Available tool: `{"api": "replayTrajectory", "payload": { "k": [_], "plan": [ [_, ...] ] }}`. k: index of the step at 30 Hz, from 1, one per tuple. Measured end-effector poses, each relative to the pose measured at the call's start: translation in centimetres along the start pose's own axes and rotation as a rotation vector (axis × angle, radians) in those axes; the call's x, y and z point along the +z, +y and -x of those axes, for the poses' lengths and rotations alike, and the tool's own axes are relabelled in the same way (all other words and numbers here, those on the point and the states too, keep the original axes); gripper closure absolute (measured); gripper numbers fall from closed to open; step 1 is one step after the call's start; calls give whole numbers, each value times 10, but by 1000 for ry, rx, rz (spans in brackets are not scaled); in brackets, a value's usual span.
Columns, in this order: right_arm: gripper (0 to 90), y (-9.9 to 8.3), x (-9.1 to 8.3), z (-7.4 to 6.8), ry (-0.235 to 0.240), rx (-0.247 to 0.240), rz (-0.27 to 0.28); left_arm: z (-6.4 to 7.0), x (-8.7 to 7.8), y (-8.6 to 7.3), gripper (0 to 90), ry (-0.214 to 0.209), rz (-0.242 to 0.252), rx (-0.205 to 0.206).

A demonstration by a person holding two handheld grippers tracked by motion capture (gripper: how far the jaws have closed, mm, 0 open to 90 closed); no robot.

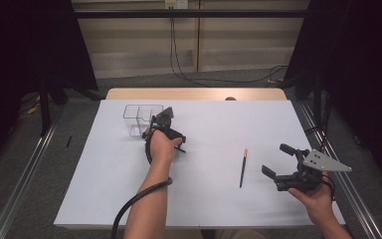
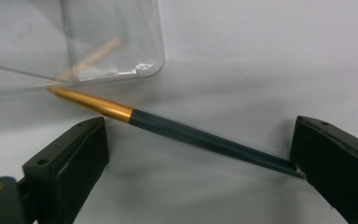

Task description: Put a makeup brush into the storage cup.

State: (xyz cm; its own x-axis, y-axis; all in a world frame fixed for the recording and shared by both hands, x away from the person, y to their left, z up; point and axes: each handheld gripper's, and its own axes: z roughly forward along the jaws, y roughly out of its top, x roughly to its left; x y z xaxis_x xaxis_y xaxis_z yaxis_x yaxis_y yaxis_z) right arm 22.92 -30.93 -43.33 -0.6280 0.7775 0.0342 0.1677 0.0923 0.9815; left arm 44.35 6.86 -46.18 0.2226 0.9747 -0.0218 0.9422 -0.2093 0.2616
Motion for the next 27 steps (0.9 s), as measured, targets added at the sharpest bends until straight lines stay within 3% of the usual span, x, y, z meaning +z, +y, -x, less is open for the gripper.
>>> {"api": "replayTrajectory", "payload": {
  "k": [16,27],
  "plan": [
    [4,0,0,1,-2,0,-2,-2,-8,-1,281,6,-33,21],
    [3,0,-1,1,-4,-1,1,-1,-9,-3,293,7,-27,0]
  ]
}}
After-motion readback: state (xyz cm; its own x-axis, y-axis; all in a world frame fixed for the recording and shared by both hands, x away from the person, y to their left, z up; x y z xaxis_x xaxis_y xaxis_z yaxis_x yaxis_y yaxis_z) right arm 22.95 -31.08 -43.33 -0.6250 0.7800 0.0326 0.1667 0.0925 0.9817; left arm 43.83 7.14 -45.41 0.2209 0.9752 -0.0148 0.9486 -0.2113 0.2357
